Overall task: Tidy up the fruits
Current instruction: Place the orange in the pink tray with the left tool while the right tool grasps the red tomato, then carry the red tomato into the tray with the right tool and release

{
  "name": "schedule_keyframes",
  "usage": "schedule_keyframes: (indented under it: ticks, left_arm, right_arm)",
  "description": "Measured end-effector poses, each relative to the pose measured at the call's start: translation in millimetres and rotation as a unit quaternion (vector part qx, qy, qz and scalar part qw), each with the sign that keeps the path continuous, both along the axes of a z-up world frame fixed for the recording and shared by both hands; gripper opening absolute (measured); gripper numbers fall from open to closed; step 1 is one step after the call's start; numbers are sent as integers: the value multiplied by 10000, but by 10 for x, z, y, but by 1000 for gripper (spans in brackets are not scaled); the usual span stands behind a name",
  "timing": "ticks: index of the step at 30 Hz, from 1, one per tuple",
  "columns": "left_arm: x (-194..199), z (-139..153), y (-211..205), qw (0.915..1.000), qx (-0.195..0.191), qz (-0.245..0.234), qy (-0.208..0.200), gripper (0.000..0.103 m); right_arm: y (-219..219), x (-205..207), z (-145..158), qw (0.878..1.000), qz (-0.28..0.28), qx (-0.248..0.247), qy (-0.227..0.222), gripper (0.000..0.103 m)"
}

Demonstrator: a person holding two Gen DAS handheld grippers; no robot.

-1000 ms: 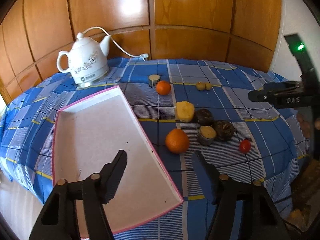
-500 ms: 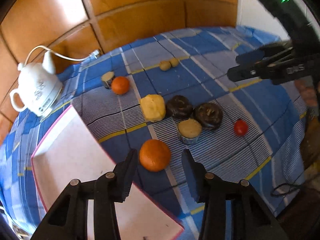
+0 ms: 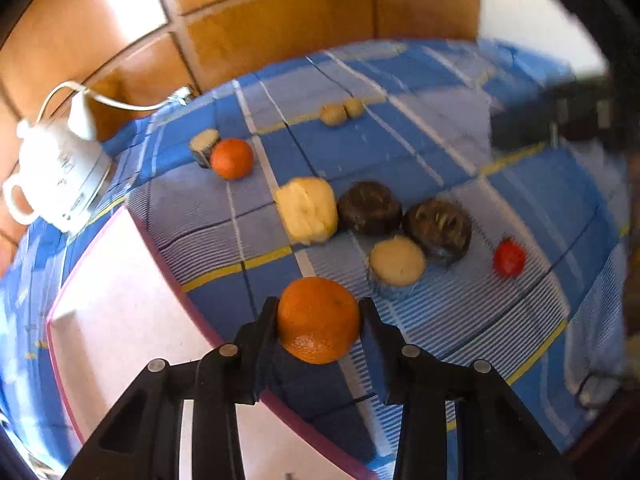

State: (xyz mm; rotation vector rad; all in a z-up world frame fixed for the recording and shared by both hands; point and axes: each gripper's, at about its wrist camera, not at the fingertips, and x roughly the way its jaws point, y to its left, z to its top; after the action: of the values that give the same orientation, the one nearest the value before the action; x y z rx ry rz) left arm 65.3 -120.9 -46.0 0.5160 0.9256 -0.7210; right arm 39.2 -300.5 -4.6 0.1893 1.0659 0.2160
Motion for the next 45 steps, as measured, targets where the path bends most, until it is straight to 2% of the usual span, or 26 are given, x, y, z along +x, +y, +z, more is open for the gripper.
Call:
schedule_keyframes:
  ticks: [2, 5, 10, 11, 13, 14, 16, 18, 21, 24, 27, 31, 36, 39, 45]
  left_arm:
    - [18, 104, 95, 9989, -377, 271, 89, 39]
    - [14, 225, 239, 9957, -742, 529, 138, 39]
    - [0, 366, 577, 9881, -1087, 1085, 56, 40]
    - [32, 378, 688, 9846, -1159, 1303, 77, 40]
    - [77, 379, 846, 9792, -1229, 1609, 109, 40]
    - [132, 359, 969, 9746, -1226, 1871, 140, 40]
    - [259, 300, 1148, 9649, -1187, 2334, 201, 40]
    - [369, 240, 1304, 9545, -1093, 2764, 230, 40]
    - [502, 156, 1483, 9411, -899, 3258, 42, 40]
    - [632, 66, 1667, 9224, -574, 3817, -117, 41]
    - [671, 33, 1795, 9095, -457, 4125, -233, 43]
    - [597, 132, 1811, 9056, -416, 4182, -582, 51]
    - [363, 377, 1729, 9072, -539, 4024, -1101, 55]
    - [220, 543, 1655, 9070, -604, 3910, -1444, 62]
    - [-48, 743, 1534, 9059, -806, 3758, -1779, 68]
  right_arm:
    - [101, -1, -53, 9991, 378, 45, 197, 58]
    - [361, -60, -165, 9927, 1087, -139, 507, 58]
    - [594, -135, -384, 9815, 1577, -653, 869, 58]
    - [626, -149, -427, 9796, 1626, -740, 924, 55]
    - [701, -164, -521, 9759, 1702, -897, 1032, 43]
    - [723, -166, -559, 9746, 1695, -1004, 1061, 33]
    - [741, -164, -582, 9742, 1669, -1126, 1018, 29]
    - [732, -164, -578, 9759, 1611, -1088, 994, 27]
    - [754, -179, -581, 9761, 1592, -1143, 943, 26]
    - [773, -192, -575, 9757, 1602, -1194, 899, 26]
    - [807, -208, -591, 9756, 1620, -1209, 862, 26]
    - [835, -201, -591, 9757, 1629, -1212, 826, 26]
    - [823, -213, -558, 9761, 1632, -1199, 793, 26]
    - [791, -218, -543, 9763, 1630, -1187, 784, 26]
    - [782, -229, -526, 9768, 1618, -1182, 757, 26]
